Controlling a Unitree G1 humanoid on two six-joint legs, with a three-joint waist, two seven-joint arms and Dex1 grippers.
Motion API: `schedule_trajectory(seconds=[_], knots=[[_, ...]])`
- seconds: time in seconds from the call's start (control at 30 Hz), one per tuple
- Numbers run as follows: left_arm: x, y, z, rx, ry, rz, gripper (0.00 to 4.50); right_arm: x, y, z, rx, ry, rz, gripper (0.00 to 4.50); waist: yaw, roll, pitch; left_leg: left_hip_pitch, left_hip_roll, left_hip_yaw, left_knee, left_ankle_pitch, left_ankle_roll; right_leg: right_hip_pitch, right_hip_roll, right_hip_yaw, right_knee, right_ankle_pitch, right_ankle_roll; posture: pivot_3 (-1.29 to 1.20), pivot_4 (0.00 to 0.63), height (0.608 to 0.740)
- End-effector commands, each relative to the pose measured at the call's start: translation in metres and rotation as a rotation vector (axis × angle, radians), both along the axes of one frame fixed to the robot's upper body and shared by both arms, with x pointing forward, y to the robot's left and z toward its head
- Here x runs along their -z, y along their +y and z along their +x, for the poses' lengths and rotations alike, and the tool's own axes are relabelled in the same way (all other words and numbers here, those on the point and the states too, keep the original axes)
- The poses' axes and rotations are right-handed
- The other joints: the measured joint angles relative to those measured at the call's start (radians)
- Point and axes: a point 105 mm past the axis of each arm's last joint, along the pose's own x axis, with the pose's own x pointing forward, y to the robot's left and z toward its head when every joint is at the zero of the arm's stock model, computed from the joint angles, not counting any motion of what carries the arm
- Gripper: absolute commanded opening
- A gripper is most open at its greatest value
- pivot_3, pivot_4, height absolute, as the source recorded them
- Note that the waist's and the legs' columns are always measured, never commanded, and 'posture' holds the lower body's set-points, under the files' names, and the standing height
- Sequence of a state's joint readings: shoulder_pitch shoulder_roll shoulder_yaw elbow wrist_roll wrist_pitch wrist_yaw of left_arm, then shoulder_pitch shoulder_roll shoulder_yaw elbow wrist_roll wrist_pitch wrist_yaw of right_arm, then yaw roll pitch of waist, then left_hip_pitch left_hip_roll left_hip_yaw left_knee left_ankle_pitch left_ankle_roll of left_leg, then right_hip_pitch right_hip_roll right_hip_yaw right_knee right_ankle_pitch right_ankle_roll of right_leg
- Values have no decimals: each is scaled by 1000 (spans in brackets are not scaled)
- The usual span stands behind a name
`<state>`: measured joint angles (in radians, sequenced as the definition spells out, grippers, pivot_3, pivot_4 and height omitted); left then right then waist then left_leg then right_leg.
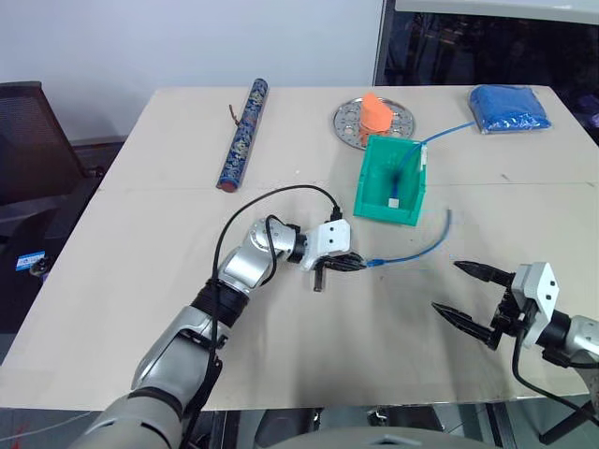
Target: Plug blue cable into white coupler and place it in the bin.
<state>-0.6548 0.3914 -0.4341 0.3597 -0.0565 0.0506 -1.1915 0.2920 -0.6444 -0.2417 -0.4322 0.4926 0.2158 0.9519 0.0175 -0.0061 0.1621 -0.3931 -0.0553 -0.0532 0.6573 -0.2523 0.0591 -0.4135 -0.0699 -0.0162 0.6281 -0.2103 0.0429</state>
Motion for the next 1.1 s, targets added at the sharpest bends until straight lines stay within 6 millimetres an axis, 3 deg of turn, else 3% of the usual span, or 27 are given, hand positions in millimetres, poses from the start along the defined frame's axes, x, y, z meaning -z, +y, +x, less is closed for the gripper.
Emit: schedule_trajectory(seconds=[0.03,0.13,0.23,0.37,0.53,0.73,0.87,1.07,1.1], knots=[[-8,-5,-8,31,9,-54,47,-4,8,-6,-39,-7,2,4500,-1,0,0,0,0,0,0,0,0,0,0,0,0,0,0,0,150,740],[-19,-4,-9,-1,86,-139,47,0,13,-8,-30,52,60,4500,-2,0,0,0,0,0,1,0,0,0,0,0,0,0,0,0,150,740],[-48,-7,-10,-54,265,-326,47,-3,26,-11,-18,179,239,4500,-2,0,0,-1,1,-1,3,0,0,0,0,0,2,0,0,0,150,740],[-75,-7,-27,-13,495,-479,47,-4,45,-11,-29,299,421,4500,-3,0,0,-4,1,-6,10,0,0,0,0,-5,5,0,0,0,150,740],[-87,-1,-48,62,653,-522,47,-34,65,5,-66,287,636,4500,-7,1,0,-3,1,-5,13,0,0,0,0,-4,9,0,0,0,150,740],[-92,1,-53,77,705,-531,47,-66,81,12,-163,273,758,4500,-3,0,0,-2,0,-6,13,0,0,0,1,-5,11,0,0,0,150,740],[-92,1,-52,68,705,-533,0,-73,83,11,-202,275,752,3220,-3,0,0,-3,0,-6,12,0,0,0,1,-4,11,-1,0,0,150,740],[-91,-2,-51,57,690,-530,0,-77,87,9,-235,281,719,186,-4,0,0,-3,0,-6,12,0,0,0,1,-4,11,-1,-1,0,150,740],[-91,-2,-51,55,687,-530,0,-76,87,9,-234,283,718,41,-4,0,0,-3,0,-6,12,0,0,0,1,-4,11,0,-1,0,150,740]])
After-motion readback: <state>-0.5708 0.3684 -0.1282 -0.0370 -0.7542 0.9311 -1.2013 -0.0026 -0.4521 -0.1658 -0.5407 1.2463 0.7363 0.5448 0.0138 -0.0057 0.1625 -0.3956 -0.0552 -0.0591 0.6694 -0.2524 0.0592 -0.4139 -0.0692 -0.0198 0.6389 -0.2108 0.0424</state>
